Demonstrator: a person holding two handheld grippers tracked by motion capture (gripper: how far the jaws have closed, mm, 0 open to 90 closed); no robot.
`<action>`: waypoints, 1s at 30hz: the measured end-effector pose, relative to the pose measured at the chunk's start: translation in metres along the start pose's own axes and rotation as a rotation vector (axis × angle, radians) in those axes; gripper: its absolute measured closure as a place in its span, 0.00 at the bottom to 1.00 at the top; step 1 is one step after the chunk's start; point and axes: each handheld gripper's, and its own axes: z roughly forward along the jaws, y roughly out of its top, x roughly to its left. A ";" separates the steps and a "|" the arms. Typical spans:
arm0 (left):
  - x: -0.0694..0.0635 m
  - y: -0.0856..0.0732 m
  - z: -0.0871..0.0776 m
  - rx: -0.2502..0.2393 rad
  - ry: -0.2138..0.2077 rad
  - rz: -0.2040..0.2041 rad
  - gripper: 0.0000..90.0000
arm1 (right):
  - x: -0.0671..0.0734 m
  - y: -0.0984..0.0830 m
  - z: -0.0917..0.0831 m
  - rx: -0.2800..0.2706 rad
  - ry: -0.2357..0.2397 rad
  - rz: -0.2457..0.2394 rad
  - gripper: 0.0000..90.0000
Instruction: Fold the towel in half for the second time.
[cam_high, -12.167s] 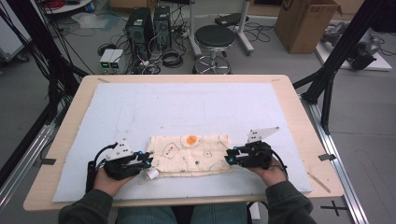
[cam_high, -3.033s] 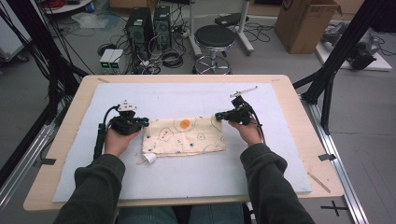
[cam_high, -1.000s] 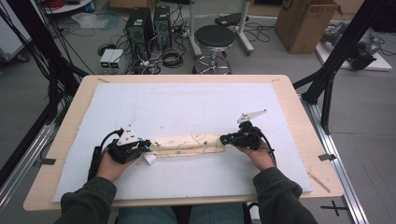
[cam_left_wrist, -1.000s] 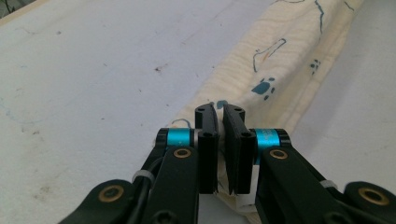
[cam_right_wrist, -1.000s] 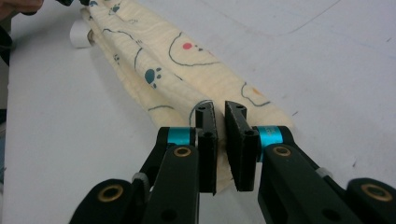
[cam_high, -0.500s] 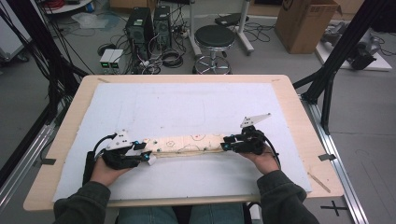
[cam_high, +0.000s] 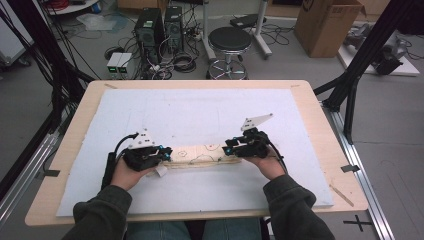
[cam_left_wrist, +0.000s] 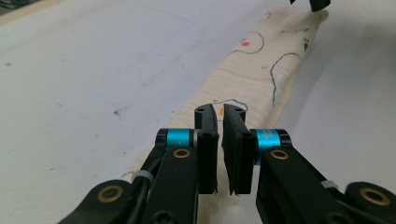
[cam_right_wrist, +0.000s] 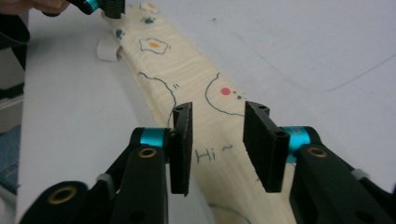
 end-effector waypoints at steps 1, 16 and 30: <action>0.000 0.000 0.004 0.008 -0.007 -0.004 0.93 | 0.000 0.000 0.006 0.010 0.003 -0.002 0.73; 0.008 -0.020 0.014 0.124 -0.001 0.010 0.86 | 0.003 -0.013 0.034 0.140 0.005 -0.041 0.73; 0.013 -0.027 0.002 0.146 0.008 0.019 0.69 | -0.005 -0.034 0.004 0.131 -0.063 -0.038 0.68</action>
